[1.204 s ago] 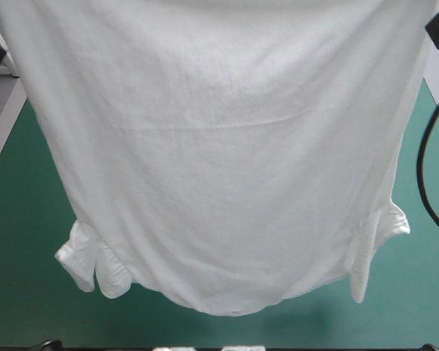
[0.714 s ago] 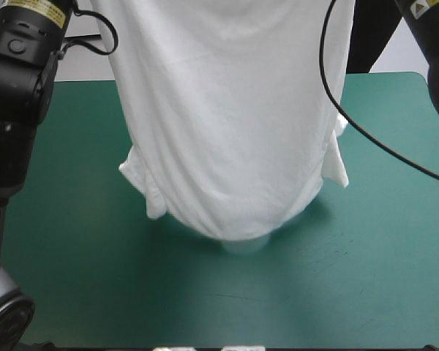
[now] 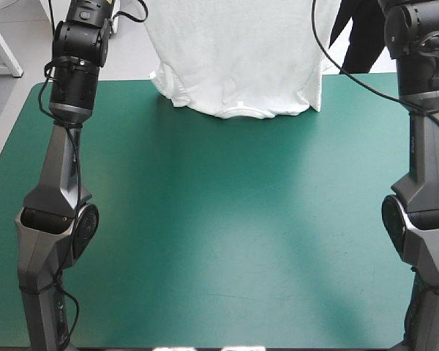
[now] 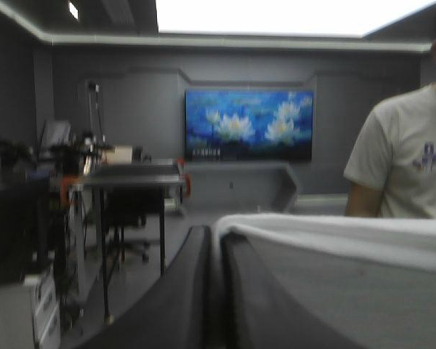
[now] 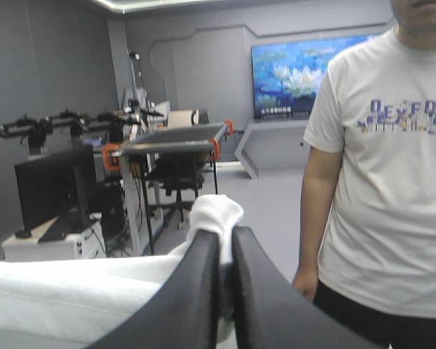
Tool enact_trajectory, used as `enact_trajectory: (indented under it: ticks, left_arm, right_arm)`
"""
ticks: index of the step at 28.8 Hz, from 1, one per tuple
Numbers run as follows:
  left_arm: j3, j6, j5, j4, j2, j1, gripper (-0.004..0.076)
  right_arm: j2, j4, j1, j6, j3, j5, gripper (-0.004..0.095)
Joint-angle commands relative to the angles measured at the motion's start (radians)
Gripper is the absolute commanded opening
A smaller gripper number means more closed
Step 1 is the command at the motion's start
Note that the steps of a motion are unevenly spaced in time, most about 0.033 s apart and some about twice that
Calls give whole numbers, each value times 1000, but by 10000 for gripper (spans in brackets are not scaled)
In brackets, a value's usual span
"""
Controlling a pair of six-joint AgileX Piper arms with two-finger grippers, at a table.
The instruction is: Fold the cloth
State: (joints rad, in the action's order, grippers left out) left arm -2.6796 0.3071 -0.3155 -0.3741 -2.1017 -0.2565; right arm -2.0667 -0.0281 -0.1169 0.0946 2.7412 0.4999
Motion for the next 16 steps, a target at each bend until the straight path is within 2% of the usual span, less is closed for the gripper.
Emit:
enact_trajectory:
  ticks: [1, 4, 8, 11, 16]
  left_arm:
    - [-10, -143, -184, 175, 64, 25, -10]
    - [-9, -281, -357, 324, 75, 54, -10]
    - [29, -408, -535, 498, 96, 94, -10]
    - [135, -472, -634, 591, 146, 122, -10]
    - [449, -479, -735, 592, 295, 120, -10]
  right_arm:
    - [63, -3, 22, -26, -34, 71, -17]
    - [89, -3, 22, -75, -112, 182, -17]
    - [171, 0, 22, -88, -326, 220, -17]
    - [246, -2, 22, -127, -517, 241, -17]
    - [368, -2, 22, -146, -792, 265, -17]
